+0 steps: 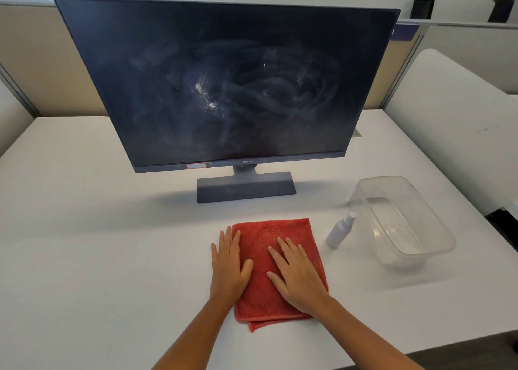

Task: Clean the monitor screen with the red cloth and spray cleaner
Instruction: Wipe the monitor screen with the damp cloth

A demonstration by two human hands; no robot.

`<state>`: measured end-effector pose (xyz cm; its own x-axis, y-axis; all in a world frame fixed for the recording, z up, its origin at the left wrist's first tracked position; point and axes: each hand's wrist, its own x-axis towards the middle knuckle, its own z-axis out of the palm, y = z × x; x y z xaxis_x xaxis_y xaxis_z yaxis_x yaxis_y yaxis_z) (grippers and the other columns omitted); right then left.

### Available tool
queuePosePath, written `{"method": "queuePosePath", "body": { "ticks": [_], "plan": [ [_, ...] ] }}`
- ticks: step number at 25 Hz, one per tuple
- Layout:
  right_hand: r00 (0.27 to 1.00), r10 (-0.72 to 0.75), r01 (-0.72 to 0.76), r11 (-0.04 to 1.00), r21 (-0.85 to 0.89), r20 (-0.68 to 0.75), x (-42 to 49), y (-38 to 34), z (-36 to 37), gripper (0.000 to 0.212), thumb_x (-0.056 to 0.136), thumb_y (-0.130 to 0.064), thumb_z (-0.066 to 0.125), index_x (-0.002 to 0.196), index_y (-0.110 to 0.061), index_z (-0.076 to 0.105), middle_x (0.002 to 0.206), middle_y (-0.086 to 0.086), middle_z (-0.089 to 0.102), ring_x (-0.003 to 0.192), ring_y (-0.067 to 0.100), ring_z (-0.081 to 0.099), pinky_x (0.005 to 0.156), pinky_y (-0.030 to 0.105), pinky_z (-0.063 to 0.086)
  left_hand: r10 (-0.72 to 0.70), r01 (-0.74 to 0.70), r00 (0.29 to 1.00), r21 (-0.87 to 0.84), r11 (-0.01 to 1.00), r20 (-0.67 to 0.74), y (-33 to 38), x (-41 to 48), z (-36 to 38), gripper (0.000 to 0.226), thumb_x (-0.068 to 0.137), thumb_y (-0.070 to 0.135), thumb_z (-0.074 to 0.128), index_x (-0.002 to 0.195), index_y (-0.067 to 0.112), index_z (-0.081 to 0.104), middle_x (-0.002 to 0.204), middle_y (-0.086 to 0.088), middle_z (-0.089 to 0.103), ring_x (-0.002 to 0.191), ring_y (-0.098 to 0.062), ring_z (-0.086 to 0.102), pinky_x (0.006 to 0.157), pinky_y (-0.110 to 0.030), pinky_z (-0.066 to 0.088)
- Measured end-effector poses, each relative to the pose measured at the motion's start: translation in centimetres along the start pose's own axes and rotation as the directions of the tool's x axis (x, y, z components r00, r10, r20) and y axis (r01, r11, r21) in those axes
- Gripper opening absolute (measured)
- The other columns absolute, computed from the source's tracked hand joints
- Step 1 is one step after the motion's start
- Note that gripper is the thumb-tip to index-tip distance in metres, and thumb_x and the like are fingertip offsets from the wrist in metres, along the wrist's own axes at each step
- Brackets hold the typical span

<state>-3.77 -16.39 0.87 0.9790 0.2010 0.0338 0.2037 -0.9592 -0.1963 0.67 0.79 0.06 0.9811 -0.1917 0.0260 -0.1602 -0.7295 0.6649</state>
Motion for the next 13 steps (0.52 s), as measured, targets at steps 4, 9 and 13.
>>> {"method": "queuePosePath", "body": {
  "ticks": [4,9,13],
  "plan": [
    [0.998,0.017,-0.015,0.999,-0.042,0.056,0.1,0.1,0.4,0.059,0.097,-0.051,0.02,0.149,-0.024,0.016,0.159,0.004,0.011,0.146,0.022,0.001,0.116,0.043,-0.009,-0.103,0.105,0.992,0.026,0.994,-0.074,0.4,1.5,-0.8,0.054,0.094,0.034,0.041,0.143,0.014,0.026,0.146,-0.01,0.04,0.138,-0.027,0.03,0.114,-0.046,0.019],
    [0.997,0.035,-0.033,0.999,-0.034,0.069,0.0,-0.3,0.4,0.058,0.097,-0.05,0.021,0.149,-0.024,0.017,0.159,0.005,0.012,0.146,0.024,0.001,0.115,0.046,-0.01,-0.263,0.262,0.964,-0.241,0.934,0.026,1.9,3.4,-2.3,0.071,0.089,0.033,0.057,0.145,0.01,0.019,0.146,-0.015,0.035,0.131,-0.03,0.04,0.106,-0.042,0.038],
    [0.996,0.035,-0.033,0.999,-0.031,0.086,0.0,-0.6,0.1,0.057,0.098,-0.05,0.02,0.15,-0.027,0.013,0.16,0.003,0.006,0.146,0.022,-0.004,0.115,0.041,-0.013,-0.407,0.454,0.891,-0.444,0.773,0.201,3.0,3.8,-3.2,0.067,0.081,0.035,0.067,0.135,0.01,0.036,0.133,-0.014,0.052,0.111,-0.023,0.055,0.091,-0.035,0.048]
  ]
}}
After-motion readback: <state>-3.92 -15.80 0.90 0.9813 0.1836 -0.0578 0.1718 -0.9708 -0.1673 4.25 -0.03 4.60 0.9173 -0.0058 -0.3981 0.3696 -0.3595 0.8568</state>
